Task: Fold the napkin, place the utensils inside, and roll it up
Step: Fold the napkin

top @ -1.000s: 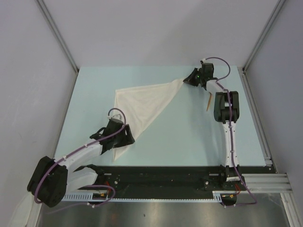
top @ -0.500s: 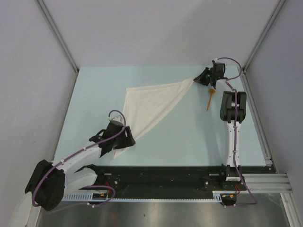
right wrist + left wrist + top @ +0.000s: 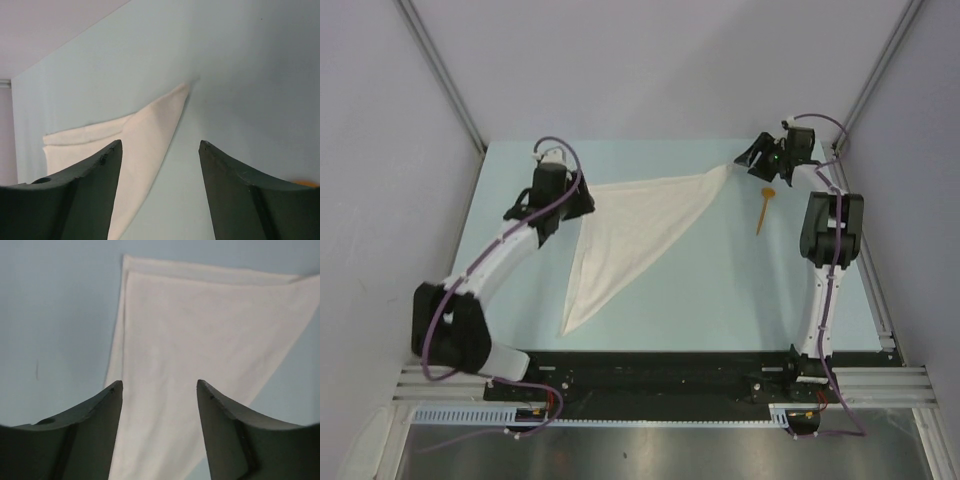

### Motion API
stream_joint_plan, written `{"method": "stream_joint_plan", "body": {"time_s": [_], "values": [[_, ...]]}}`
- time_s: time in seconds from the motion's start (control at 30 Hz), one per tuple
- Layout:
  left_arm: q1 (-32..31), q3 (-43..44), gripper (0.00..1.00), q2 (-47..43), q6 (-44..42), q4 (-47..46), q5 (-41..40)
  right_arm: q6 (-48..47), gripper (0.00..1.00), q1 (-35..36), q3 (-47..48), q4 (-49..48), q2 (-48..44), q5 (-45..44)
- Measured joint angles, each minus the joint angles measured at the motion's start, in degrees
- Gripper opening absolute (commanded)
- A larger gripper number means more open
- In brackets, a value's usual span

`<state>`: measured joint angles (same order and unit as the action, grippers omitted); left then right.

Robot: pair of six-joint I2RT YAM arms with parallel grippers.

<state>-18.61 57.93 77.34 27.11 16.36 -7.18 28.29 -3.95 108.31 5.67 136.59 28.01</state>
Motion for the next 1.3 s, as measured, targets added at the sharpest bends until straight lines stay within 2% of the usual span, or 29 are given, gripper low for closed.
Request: {"method": "stream_joint_plan", "body": {"time_s": [0.17,0.4,0.7,0.93,1.3], "values": [[3.6,24.4,0.43,26.5,-7.1,0.7,-0.1,-1.4,0.69,-1.8,-11.7,-0.4,-13.8,0.6],[3.8,36.6,0.37,44.5,-10.5,4.7,0.5,-3.8,0.69,-2.3,-28.9,-1.1,-34.4,1.1],[5.4,43.2,0.36,49.7,-11.8,5.8,1.8,-6.9,0.69,0.9,-43.3,3.6,-50.1,-0.2],[7.1,43.8,0.36,50.8,-12.1,5.7,2.5,-8.6,0.69,1.5,-47.4,7.4,-55.8,-2.1],[8.4,50.5,0.35,56.8,-11.6,8.6,4.3,-10.1,0.70,1.5,-50.1,11.8,-61.0,-4.0]]}}
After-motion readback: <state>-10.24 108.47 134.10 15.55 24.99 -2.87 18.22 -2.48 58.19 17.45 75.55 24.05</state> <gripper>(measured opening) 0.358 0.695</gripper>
